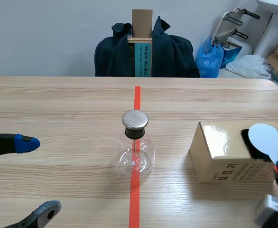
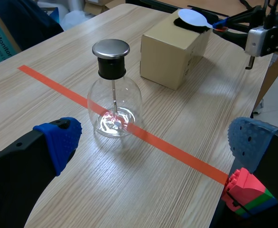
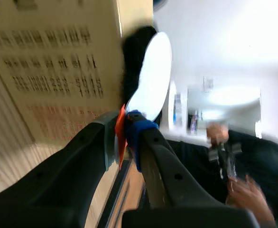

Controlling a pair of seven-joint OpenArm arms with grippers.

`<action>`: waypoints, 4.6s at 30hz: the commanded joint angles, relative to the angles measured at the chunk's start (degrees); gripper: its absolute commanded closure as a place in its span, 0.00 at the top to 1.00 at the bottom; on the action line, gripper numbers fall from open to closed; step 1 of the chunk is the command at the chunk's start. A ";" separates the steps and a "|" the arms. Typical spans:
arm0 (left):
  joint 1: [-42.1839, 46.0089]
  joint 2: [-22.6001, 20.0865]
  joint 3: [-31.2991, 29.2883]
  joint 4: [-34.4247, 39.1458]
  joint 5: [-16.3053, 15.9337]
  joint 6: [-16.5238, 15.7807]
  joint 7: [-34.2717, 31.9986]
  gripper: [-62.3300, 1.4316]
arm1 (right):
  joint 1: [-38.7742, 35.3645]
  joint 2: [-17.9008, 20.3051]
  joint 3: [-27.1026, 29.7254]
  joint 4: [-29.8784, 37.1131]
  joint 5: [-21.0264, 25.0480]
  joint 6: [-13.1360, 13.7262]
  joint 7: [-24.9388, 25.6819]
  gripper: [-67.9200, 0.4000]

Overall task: Do the electroscope experiment.
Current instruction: 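Rub the plate on the fur, then bring the plate to the electroscope and point at the metal foil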

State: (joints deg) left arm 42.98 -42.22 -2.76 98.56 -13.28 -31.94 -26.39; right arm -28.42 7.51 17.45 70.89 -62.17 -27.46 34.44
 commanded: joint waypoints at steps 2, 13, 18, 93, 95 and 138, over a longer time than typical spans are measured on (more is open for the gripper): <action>-0.17 0.46 0.07 0.17 -0.59 -0.11 -0.81 1.00 | -0.09 0.46 0.52 0.13 0.22 1.84 -1.84 0.02; -0.17 0.46 0.07 0.17 -0.59 -0.11 -0.81 1.00 | 0.20 -0.13 0.72 0.48 0.17 3.13 6.95 0.02; -0.17 0.46 0.07 0.17 -0.59 -0.11 -0.79 1.00 | 0.15 -0.81 0.63 0.68 0.17 2.91 -6.40 0.02; -43.80 14.01 30.86 -36.81 2.25 4.63 6.45 0.05 | -9.97 -0.72 6.97 42.14 22.10 3.15 2.36 0.02; -44.78 14.58 31.98 -38.05 2.45 5.18 6.12 0.05 | -9.97 -0.70 6.71 42.14 21.84 3.39 3.96 0.02; -45.05 15.85 32.48 -39.69 2.43 6.16 5.03 0.05 | 0.04 -1.40 -26.53 24.98 1.92 5.88 -5.01 0.02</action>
State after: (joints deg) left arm -1.89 -26.81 30.35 57.84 -10.44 -25.67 -20.38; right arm -28.93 6.17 -9.15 94.98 -60.38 -20.91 29.43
